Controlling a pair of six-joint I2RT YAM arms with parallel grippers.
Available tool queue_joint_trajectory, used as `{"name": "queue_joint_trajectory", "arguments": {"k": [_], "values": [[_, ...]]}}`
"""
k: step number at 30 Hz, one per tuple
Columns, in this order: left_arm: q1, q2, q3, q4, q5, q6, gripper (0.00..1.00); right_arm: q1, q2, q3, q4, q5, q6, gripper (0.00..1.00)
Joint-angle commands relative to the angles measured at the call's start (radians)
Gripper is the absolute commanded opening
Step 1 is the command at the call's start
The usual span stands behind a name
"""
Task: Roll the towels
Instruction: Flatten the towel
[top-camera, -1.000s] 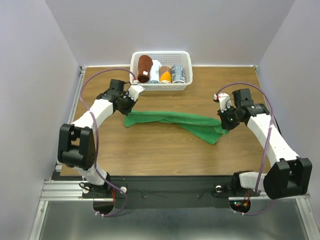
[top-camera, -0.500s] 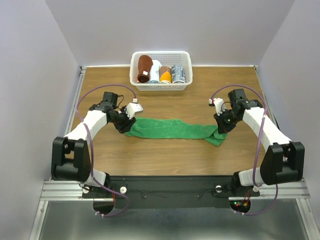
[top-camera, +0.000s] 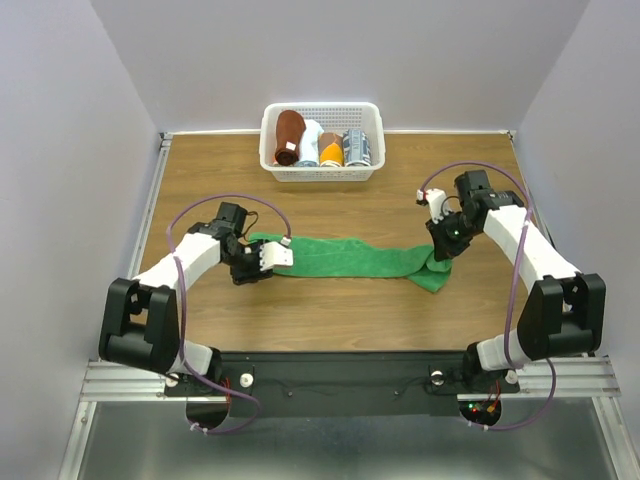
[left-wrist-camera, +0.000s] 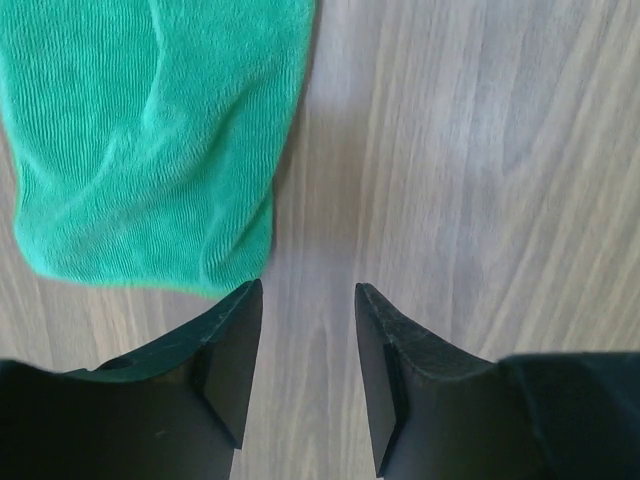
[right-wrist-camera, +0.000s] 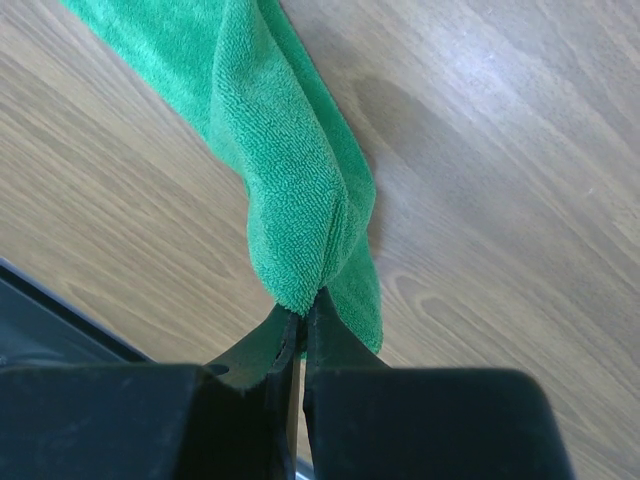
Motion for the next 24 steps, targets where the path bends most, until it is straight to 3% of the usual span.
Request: {"name": "queue_joint_trajectory", "arguments": {"k": [1, 5, 9, 12, 15, 17, 21, 24], "values": [[-0.042, 0.051, 0.0, 0.138, -0.045, 0.002, 0.53, -0.005, 0.01, 0.056, -0.002, -0.007, 0.008, 0.01], [-0.067, 0.12, 0.0, 0.189, -0.092, -0.012, 0.48, -0.005, 0.01, 0.057, -0.002, 0.009, -0.001, 0.01], [-0.068, 0.148, 0.018, 0.128, -0.113, 0.02, 0.16, -0.007, -0.001, 0.056, -0.004, 0.012, 0.0, 0.01], [-0.067, 0.094, 0.067, -0.045, -0.05, 0.061, 0.0, -0.007, -0.037, 0.051, -0.019, 0.013, -0.001, 0.01], [-0.035, -0.002, 0.174, -0.338, 0.08, 0.136, 0.0, -0.005, -0.112, 0.033, -0.053, 0.044, -0.03, 0.01], [-0.027, -0.06, 0.21, -0.43, 0.125, 0.166, 0.0, -0.008, -0.171, 0.019, -0.073, 0.061, -0.055, 0.01], [-0.024, -0.214, 0.305, -0.512, 0.193, 0.093, 0.0, -0.007, -0.286, 0.045, -0.152, 0.061, -0.107, 0.01], [-0.024, -0.236, 0.322, -0.512, 0.248, 0.068, 0.0, -0.008, -0.271, 0.089, -0.168, 0.05, -0.116, 0.01]]}}
